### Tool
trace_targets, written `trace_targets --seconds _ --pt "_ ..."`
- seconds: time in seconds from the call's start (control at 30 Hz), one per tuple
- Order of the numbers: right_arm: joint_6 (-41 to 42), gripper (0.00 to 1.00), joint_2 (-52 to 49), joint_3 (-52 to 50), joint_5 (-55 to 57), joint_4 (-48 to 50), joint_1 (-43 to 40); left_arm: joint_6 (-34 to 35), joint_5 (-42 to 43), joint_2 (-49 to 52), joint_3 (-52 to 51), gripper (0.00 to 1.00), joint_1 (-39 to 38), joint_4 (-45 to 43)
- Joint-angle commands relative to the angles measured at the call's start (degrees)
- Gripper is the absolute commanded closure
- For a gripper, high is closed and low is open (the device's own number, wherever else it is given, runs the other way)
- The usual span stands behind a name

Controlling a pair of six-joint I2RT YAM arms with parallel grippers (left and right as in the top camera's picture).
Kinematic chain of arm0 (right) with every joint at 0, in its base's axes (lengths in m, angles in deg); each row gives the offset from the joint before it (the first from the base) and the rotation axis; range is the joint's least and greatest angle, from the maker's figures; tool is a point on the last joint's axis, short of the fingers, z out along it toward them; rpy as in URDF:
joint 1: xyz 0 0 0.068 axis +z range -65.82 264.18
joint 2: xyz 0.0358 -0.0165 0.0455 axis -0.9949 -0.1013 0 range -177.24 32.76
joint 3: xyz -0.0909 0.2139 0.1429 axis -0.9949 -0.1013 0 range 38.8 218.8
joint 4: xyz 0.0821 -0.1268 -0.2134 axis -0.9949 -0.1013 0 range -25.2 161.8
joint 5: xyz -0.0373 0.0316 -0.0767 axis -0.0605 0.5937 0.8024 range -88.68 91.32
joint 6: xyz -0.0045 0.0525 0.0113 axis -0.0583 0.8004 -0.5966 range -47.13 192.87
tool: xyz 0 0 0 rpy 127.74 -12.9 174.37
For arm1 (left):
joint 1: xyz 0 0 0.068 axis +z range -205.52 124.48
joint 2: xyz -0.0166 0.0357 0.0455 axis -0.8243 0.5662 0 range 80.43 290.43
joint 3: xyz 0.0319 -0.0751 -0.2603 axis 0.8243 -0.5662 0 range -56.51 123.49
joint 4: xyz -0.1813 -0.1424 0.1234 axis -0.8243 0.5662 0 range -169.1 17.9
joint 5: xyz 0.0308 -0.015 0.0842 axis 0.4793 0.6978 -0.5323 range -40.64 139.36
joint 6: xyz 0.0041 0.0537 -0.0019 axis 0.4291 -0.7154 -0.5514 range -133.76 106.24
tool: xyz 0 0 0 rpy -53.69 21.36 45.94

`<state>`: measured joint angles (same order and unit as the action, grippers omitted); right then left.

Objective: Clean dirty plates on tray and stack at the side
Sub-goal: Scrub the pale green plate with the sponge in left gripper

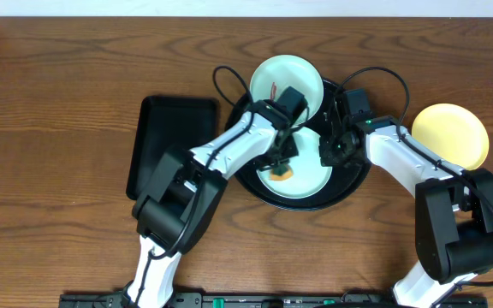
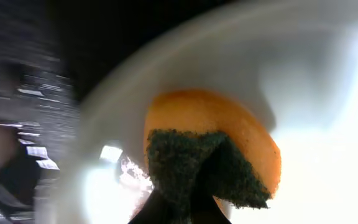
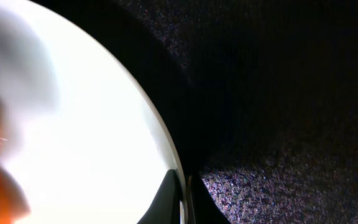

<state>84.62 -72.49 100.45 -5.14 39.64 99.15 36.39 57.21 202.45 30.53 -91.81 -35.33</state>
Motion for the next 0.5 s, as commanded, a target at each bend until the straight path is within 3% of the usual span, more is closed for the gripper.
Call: trace_targets --seconds 0.0,0.2,0.47 --pt "-0.09 0.99 -0.79 -0.81 3.43 -0.37 0.09 -1.81 -15.67 3.58 -2.75 0.92 2.21 3.17" --pt "-0.55 0.99 -0.79 -0.81 3.50 -0.44 0.09 -3.19 -16.52 0.83 0.74 0.93 2.23 9.33" --pt "-1.18 0.99 -0.79 -0.81 3.67 -0.92 0.09 -5.46 -17.49 -11.02 1.66 0.92 3.56 11.80"
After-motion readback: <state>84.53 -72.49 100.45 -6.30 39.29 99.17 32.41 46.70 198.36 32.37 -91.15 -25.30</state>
